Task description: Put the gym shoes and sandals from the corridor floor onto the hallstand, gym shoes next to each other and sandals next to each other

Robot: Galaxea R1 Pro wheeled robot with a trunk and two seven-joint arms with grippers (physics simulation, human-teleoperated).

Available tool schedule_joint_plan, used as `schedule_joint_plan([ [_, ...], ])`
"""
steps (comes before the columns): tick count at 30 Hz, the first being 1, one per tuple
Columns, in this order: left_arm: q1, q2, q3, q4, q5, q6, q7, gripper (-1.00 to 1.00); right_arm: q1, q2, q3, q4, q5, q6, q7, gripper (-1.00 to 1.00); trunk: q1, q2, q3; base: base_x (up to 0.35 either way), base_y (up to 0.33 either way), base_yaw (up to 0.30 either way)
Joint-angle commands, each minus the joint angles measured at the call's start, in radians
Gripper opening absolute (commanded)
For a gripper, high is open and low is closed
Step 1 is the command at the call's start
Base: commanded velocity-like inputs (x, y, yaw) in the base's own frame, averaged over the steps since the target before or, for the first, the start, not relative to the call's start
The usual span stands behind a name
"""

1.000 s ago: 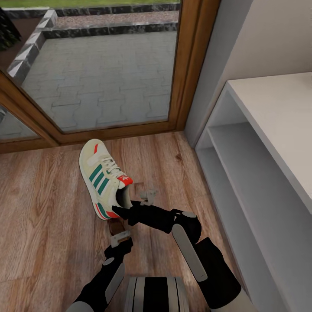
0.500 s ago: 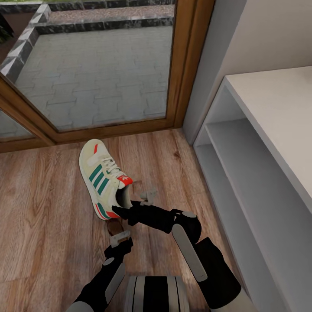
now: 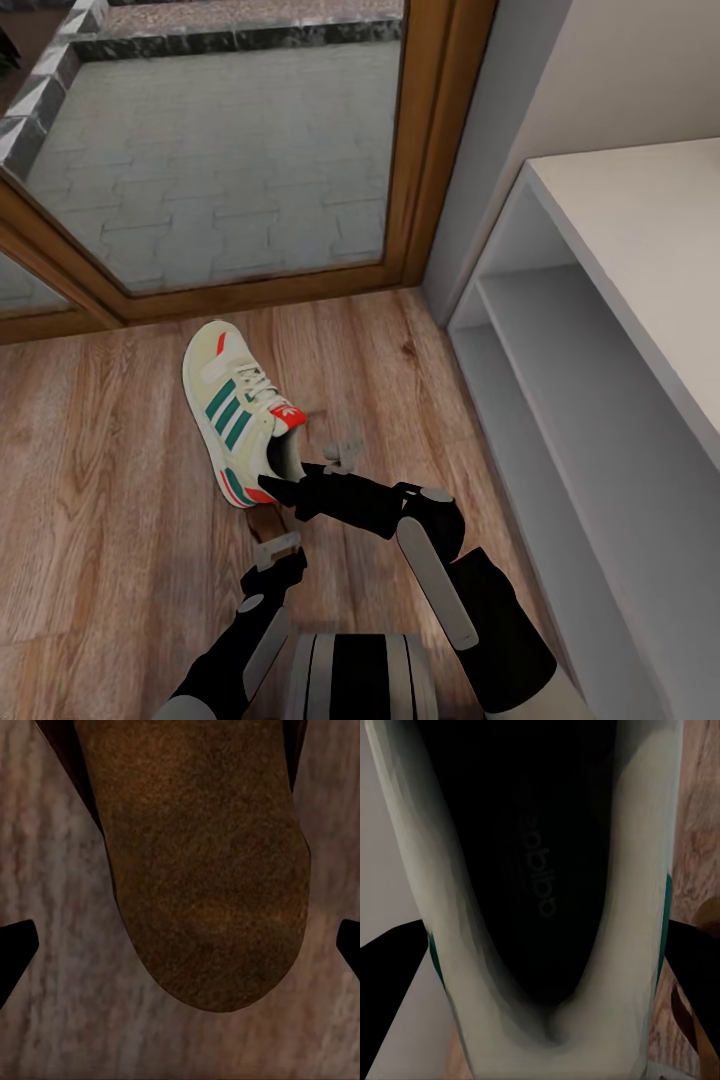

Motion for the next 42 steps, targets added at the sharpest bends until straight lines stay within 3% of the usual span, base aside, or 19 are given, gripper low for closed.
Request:
schedule_joint_plan([
  [1,0.0,0.001,-0.006,-0.001,0.01,-0.001,0.008,1.0,-0.001,0.0,-0.001,-0.001,-0.004,0.005,0.002,-1.0,0.0,0.0,-0.005,0.0,0.0,0.0],
  [25,0.001,0.0,-0.007,-0.001,0.01,-0.001,0.008,1.0,-0.001,0.0,-0.001,0.0,-0.004,0.005,0.002,-1.0,0.001,-0.001,-0.037,0.0,0.0,0.0],
  [42,0.001,-0.001,-0.007,-0.002,0.009,-0.002,0.008,1.0,-0.001,0.0,-0.001,0.0,-0.004,0.005,0.002,-1.0,0.001,-0.001,-0.04,0.044,-0.021,0.0],
])
